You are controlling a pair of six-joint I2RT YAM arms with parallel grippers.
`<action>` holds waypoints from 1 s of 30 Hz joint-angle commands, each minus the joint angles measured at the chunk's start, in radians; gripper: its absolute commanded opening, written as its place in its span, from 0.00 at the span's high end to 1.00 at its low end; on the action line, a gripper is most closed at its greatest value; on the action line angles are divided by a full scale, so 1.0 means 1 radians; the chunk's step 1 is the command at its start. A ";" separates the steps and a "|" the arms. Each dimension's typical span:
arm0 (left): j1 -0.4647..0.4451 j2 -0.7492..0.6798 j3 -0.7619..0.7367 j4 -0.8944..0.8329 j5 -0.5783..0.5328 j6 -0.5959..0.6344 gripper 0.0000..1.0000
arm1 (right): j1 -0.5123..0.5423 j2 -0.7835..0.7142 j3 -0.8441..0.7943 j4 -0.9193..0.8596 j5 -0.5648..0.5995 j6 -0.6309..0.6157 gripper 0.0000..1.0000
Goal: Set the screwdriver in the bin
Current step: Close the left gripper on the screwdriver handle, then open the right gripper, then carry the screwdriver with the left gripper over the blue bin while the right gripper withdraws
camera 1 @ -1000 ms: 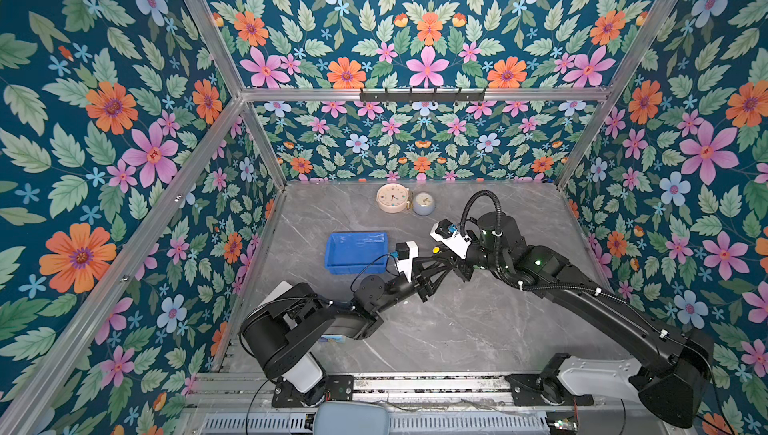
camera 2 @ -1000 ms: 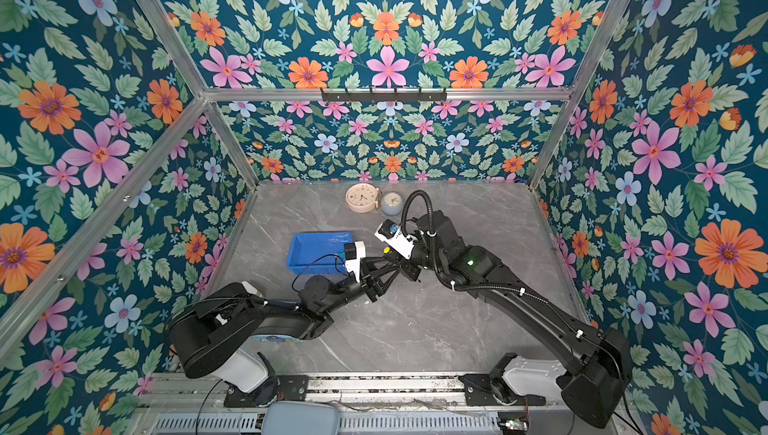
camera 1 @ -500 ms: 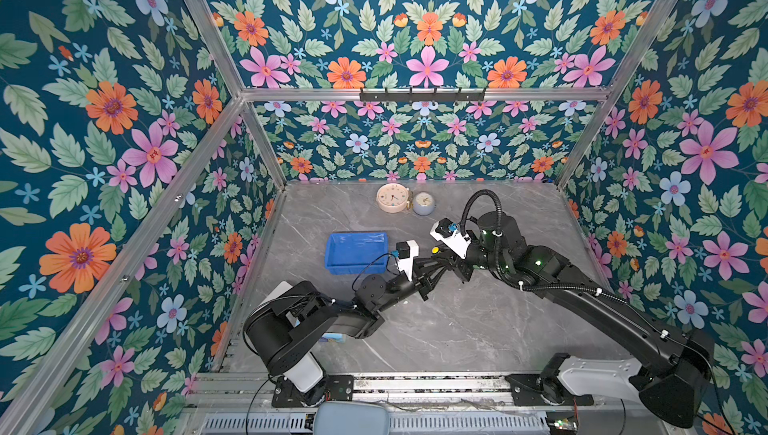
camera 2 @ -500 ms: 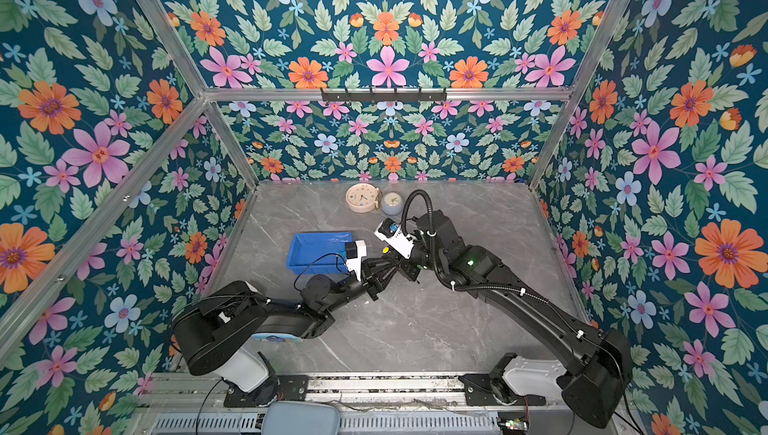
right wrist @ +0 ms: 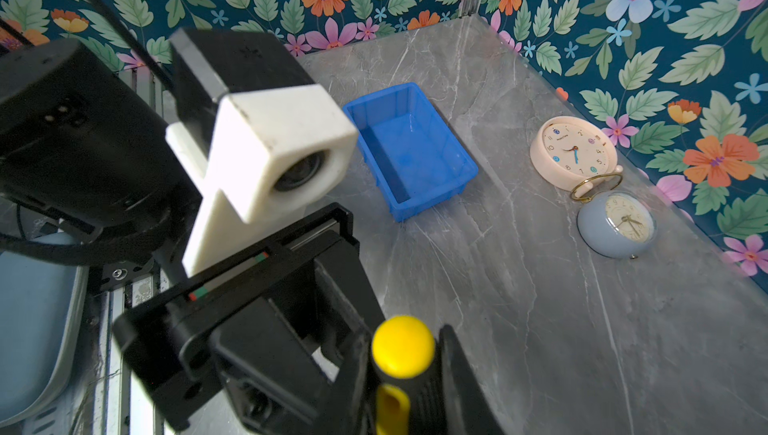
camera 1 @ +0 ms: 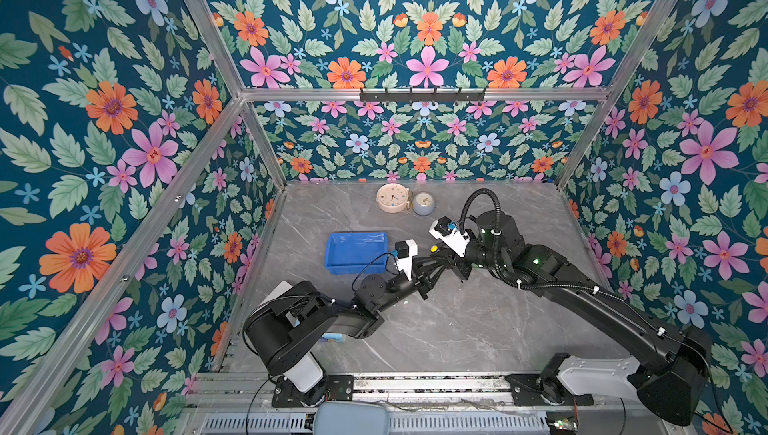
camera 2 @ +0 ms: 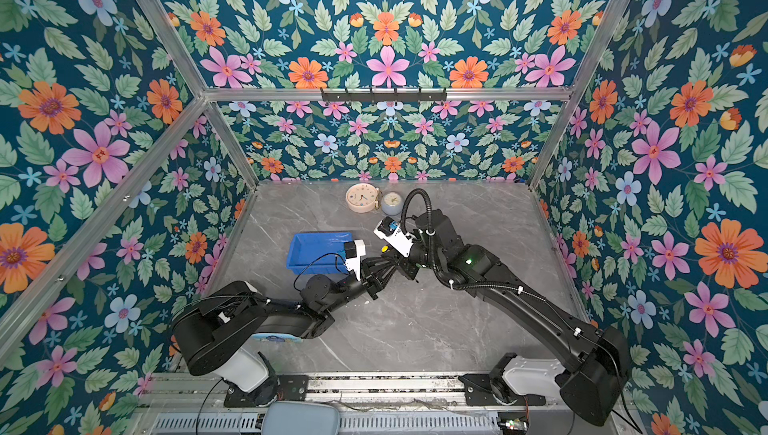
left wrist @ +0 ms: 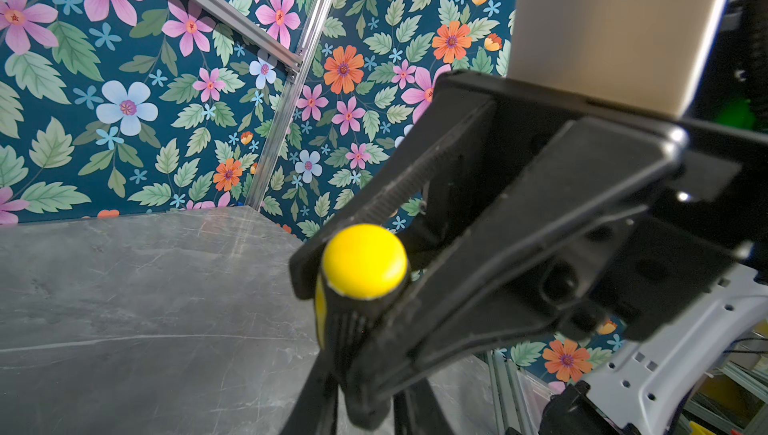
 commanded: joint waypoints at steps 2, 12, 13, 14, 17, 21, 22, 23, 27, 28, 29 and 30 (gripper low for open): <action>0.000 -0.005 0.005 0.031 0.021 0.003 0.78 | 0.005 0.005 0.003 0.054 -0.095 0.032 1.00; 0.000 -0.011 0.002 0.027 0.026 0.009 0.97 | 0.004 0.008 0.005 0.054 -0.100 0.039 1.00; -0.001 -0.011 0.000 0.028 0.025 0.008 1.00 | 0.005 0.006 0.005 0.050 -0.095 0.038 1.00; 0.000 -0.012 -0.002 0.029 0.022 0.009 1.00 | 0.005 0.006 0.005 0.048 -0.091 0.036 1.00; -0.001 -0.020 -0.013 0.031 -0.003 0.011 1.00 | 0.004 -0.001 0.005 0.046 -0.081 0.038 0.95; 0.000 -0.034 -0.033 0.031 -0.079 0.008 1.00 | 0.004 -0.018 0.005 0.058 -0.064 0.043 0.54; 0.000 -0.041 -0.038 0.028 -0.111 0.000 1.00 | 0.004 -0.022 0.005 0.060 -0.059 0.049 0.48; 0.001 -0.047 -0.044 0.023 -0.146 -0.012 1.00 | 0.005 -0.026 0.006 0.060 -0.057 0.052 0.42; 0.006 -0.079 -0.064 0.007 -0.261 -0.053 1.00 | 0.004 -0.044 0.006 0.065 -0.062 0.063 0.28; 0.012 -0.090 -0.068 -0.007 -0.291 -0.076 1.00 | 0.004 -0.047 0.001 0.070 -0.067 0.064 0.25; 0.018 -0.100 -0.073 -0.026 -0.315 -0.100 1.00 | 0.005 -0.053 -0.004 0.078 -0.073 0.065 0.20; 0.026 -0.110 -0.076 -0.046 -0.335 -0.119 1.00 | 0.006 -0.059 -0.010 0.090 -0.076 0.068 0.13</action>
